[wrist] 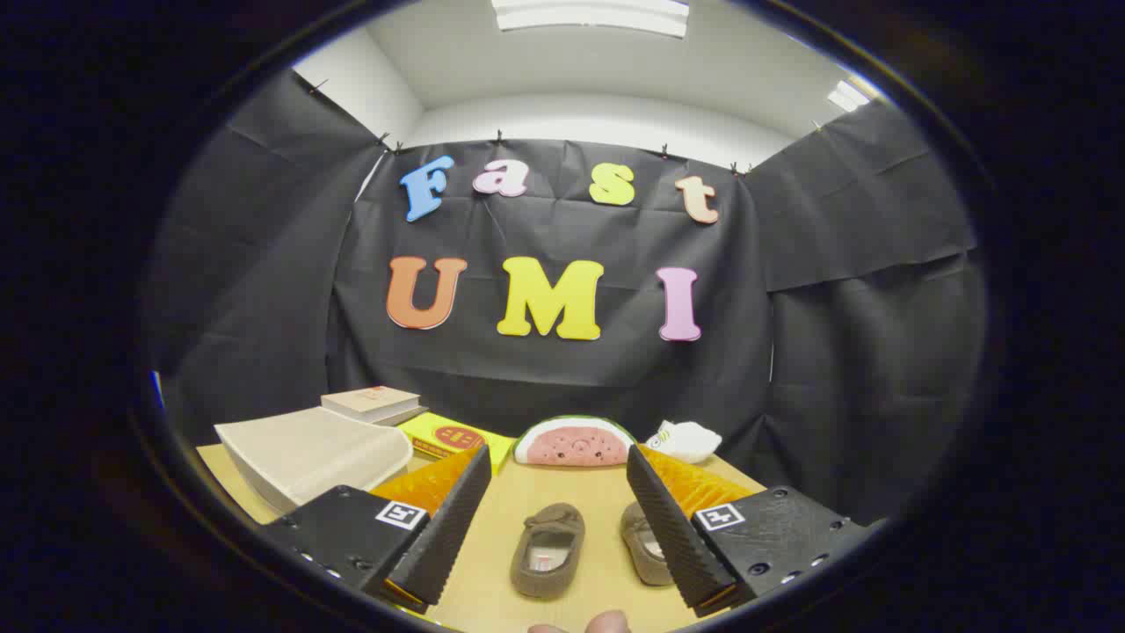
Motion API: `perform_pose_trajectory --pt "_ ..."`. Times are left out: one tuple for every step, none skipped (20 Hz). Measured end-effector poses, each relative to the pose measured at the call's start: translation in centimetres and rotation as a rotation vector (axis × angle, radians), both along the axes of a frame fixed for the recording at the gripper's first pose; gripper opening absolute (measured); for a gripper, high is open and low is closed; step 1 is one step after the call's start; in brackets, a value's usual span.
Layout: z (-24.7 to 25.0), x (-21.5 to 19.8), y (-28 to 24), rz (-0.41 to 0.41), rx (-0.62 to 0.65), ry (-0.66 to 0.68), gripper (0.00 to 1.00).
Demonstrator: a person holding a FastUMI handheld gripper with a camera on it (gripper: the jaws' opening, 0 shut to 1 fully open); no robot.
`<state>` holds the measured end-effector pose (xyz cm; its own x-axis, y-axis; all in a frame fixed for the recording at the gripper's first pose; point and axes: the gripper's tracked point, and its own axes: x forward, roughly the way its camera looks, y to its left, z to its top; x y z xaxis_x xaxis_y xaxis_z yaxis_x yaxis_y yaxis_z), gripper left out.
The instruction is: Open the storage box then place both shoes into the box .Put the left shoe in first, then the right shoe, with the right side of both shoes facing outward in a uniform manner.
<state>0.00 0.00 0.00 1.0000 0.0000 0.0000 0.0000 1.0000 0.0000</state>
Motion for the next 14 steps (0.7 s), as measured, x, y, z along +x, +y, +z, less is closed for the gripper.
perform_pose_trajectory --pt "-0.12 0.09 -0.14 -0.004 0.003 0.001 0.95" --pt "-0.06 0.11 -0.34 -0.009 0.002 0.000 0.95" --pt "-0.05 0.16 -0.48 -0.011 0.000 0.001 0.95" --pt "-0.07 0.13 -0.54 -0.014 0.002 0.001 0.95" --pt "-0.07 0.11 -0.52 -0.013 0.005 0.001 0.95" --pt "0.02 0.06 -0.56 -0.015 0.009 -0.001 0.95" --pt "0.09 0.04 -0.65 -0.015 0.013 -0.004 0.95" --pt "0.22 -0.07 -0.70 -0.016 0.018 -0.007 0.95" --pt "0.26 -0.05 -0.78 -0.018 0.021 -0.012 0.95" --pt "0.25 -0.16 -0.73 -0.017 0.022 -0.011 0.95" --pt "0.10 -0.14 -0.58 -0.015 0.021 -0.010 0.95" --pt "0.10 -0.16 -0.53 -0.014 0.017 -0.008 0.95" --pt "-0.01 -0.09 -0.50 -0.013 0.016 -0.006 0.95" --pt "-0.03 -0.04 -0.44 -0.012 0.015 -0.005 0.95"
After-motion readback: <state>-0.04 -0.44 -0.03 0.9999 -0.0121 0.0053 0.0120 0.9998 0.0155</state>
